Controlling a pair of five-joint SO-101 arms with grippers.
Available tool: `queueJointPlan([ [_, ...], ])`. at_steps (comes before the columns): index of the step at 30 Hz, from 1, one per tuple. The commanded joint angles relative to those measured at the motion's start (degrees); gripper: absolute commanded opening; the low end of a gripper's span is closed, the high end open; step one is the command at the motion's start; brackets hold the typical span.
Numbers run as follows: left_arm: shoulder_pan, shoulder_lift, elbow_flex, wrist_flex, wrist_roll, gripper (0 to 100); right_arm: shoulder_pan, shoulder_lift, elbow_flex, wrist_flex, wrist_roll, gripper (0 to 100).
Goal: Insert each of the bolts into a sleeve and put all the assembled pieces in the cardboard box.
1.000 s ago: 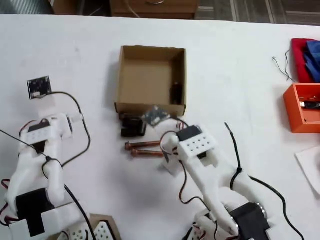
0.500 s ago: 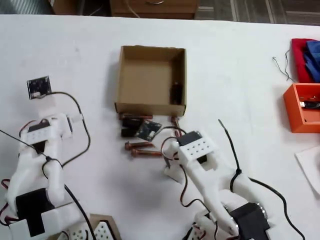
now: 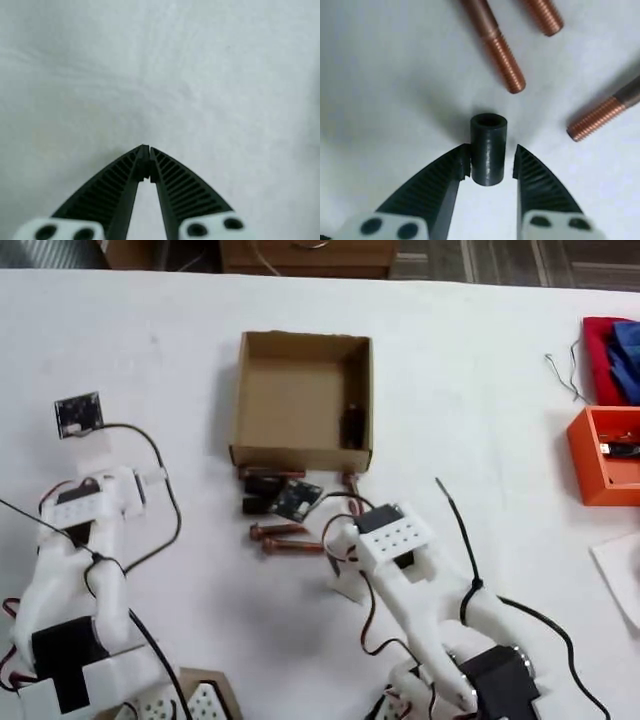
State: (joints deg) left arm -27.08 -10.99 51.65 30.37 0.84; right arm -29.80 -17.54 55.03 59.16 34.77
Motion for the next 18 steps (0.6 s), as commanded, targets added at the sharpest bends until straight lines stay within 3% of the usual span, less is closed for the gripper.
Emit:
queueJointPlan([
  [1, 0.35, -0.26, -2.15, -0.79, 0.35, 4, 0.75, -2.15, 0.00, -0.48, -3.78, 12.6],
  [5, 0.35, -0.26, -2.24, -0.88, 0.35, 4, 0.84, -2.07, 0.09, -1.45, -7.82, 12.6],
  [18, 0.35, -0.26, -2.24, -0.88, 0.35, 4, 1.36, 9.80, -3.69, -1.54, -8.00, 12.4],
])
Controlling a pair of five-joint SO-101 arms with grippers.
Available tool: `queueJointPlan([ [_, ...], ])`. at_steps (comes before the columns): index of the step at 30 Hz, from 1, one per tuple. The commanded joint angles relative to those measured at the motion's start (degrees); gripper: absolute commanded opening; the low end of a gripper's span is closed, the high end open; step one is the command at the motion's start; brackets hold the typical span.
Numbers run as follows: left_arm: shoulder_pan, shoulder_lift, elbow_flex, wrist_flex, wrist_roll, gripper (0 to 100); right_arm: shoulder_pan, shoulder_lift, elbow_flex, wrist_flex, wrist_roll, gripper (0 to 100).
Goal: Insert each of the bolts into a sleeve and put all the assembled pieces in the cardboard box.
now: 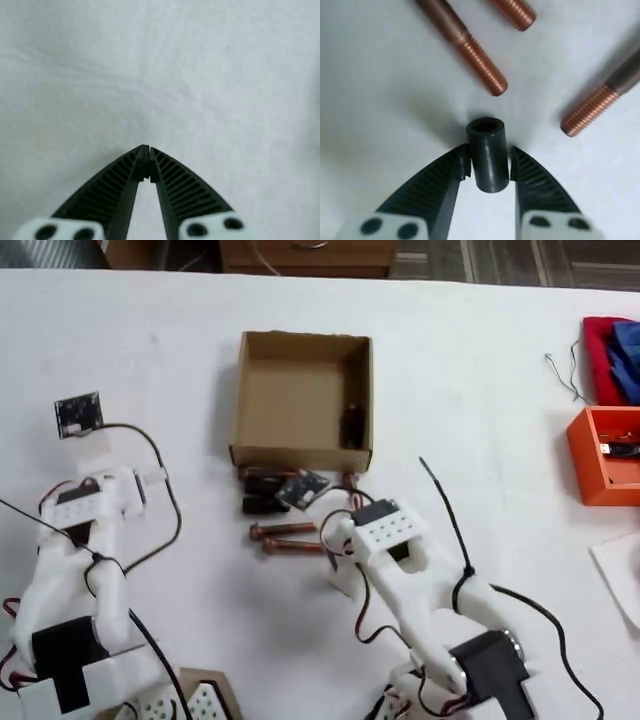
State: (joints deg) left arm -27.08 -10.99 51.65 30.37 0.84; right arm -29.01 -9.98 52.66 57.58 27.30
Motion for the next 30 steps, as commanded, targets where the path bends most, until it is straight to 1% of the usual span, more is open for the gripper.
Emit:
queueJointPlan([
  [1, 0.35, -0.26, -2.24, -0.88, 0.35, 4, 0.48, 2.59, -1.49, 0.13, -0.62, 12.2],
  [2, 0.35, -0.26, -2.24, -0.88, 0.35, 4, 0.40, 2.68, -1.49, 0.13, -0.62, 11.4],
  [3, 0.35, -0.26, -2.24, -0.88, 0.35, 4, 0.31, 2.77, -1.41, 0.13, -0.62, 8.5],
  [4, 0.35, -0.26, -2.24, -0.88, 0.35, 4, 0.48, 2.68, -1.32, 0.22, -0.62, 3.6],
  [5, 0.35, -0.26, -2.24, -0.88, 0.35, 4, 0.66, 2.42, -1.32, 0.31, -0.62, 0.7],
  [6, 0.35, -0.26, -2.24, -0.88, 0.35, 4, 1.01, 2.33, -1.32, 1.27, -0.62, 2.8],
  [10, 0.35, -0.26, -2.24, -0.88, 0.35, 4, 3.03, -0.04, -2.64, 2.95, -0.62, 2.2],
  [14, 0.35, -0.26, -2.15, -0.88, 0.35, 4, 6.64, -10.95, -6.51, 4.00, -0.53, 2.2],
  [18, 0.35, -0.18, -1.98, -0.44, 0.35, 4, 11.56, -25.01, -11.60, 6.46, -0.88, 2.2],
  [19, 0.35, -0.18, -1.98, -0.44, 0.35, 4, 13.41, -27.91, -12.40, 6.37, -1.93, 2.2],
  [22, 0.35, -0.18, -2.33, -0.44, 0.35, 4, 20.09, -34.33, -13.54, 4.35, -6.95, 2.2],
  [24, 0.97, -0.18, -2.33, -0.26, 0.35, 4, 24.57, -35.65, -13.54, 2.51, -11.43, 2.2],
  [26, 2.73, -0.18, -3.56, 3.16, -2.11, 4, 28.88, -35.21, -13.54, 1.10, -15.47, 2.2],
  [28, 6.07, 0.09, -8.40, 12.04, -9.14, 4, 32.40, -34.33, -13.63, -0.31, -18.02, 2.2],
  [30, 9.58, 0.88, -16.40, 23.38, -14.95, 4, 34.51, -33.63, -13.89, -1.54, -18.73, 2.2],
])
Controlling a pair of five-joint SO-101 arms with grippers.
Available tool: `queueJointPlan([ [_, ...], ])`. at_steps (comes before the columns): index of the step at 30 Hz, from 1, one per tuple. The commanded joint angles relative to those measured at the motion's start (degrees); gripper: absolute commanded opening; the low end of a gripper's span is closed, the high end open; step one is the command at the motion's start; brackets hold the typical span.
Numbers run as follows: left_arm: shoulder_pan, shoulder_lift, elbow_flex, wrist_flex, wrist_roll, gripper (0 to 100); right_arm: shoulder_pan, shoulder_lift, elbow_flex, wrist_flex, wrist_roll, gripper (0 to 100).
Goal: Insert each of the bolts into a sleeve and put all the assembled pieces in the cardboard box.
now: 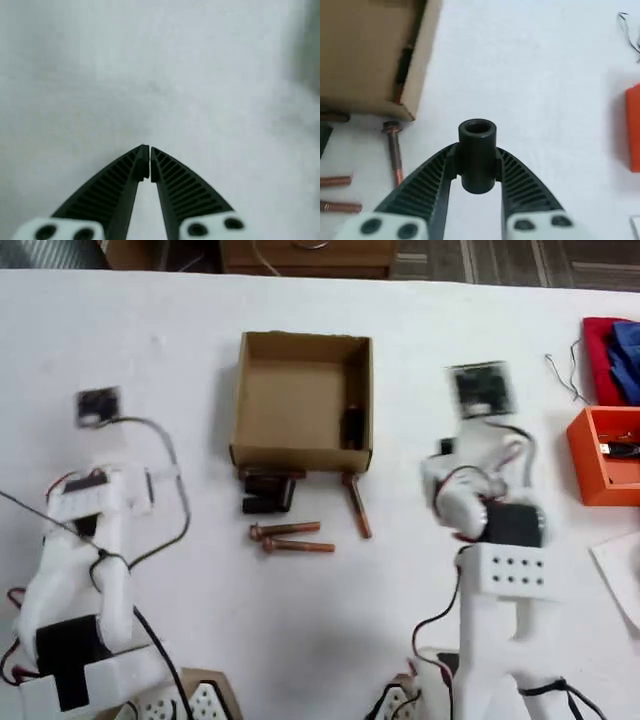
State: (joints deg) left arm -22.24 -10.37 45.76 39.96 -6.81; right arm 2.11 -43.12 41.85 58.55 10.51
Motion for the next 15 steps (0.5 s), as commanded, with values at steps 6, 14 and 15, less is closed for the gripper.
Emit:
queueJointPlan([
  [6, 15.91, 5.45, -37.49, 43.87, -19.52, 4, 4.09, 0.31, -10.11, -4.62, -2.37, 2.2],
  [14, 32.62, 13.45, -42.86, 55.47, -25.05, 20, 7.69, 6.73, -26.81, -4.44, -13.01, 2.1],
  [15, 33.41, 13.98, -42.86, 55.03, -25.32, 19, 8.40, 8.84, -28.57, -4.62, -13.89, 2.1],
])
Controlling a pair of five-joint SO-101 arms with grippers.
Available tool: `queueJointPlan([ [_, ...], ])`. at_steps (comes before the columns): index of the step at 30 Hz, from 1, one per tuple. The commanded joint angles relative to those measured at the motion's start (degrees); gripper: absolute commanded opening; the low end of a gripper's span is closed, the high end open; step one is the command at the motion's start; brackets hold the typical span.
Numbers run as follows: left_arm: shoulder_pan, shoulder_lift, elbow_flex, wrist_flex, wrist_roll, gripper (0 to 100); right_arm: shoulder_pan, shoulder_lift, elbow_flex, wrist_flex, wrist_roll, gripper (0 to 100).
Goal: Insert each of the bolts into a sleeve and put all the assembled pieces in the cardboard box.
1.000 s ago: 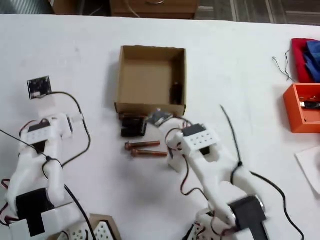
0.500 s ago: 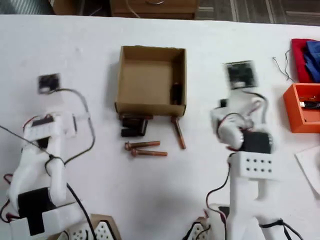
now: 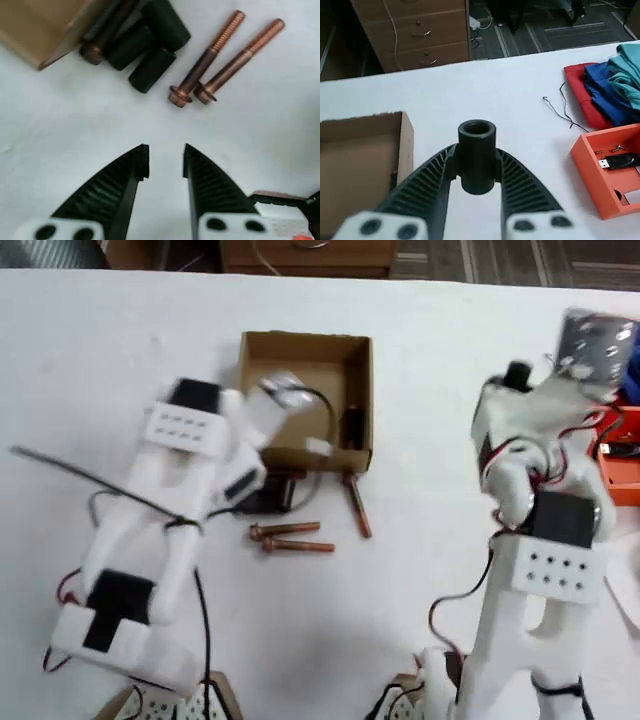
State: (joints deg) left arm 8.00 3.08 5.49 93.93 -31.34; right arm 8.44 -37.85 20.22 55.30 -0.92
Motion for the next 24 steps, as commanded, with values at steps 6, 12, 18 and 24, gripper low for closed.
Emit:
queueJointPlan([
  [6, 10.55, 1.85, -2.51, 1.49, -9.85, 15, 4.35, 16.66, -17.49, -1.01, -3.69, 2.1],
  [12, 16.97, 2.11, 1.89, -1.58, -9.67, 15, 6.81, 22.64, -25.85, 0.66, -5.36, 2.1],
  [18, 21.10, 2.11, 11.65, -9.85, -8.26, 15, 9.36, 24.04, -30.95, 4.44, -5.45, 2.2],
  [24, 21.01, 1.67, 12.00, -17.41, 5.45, 15, 9.10, 24.22, -30.77, 4.44, -5.45, 2.2],
])
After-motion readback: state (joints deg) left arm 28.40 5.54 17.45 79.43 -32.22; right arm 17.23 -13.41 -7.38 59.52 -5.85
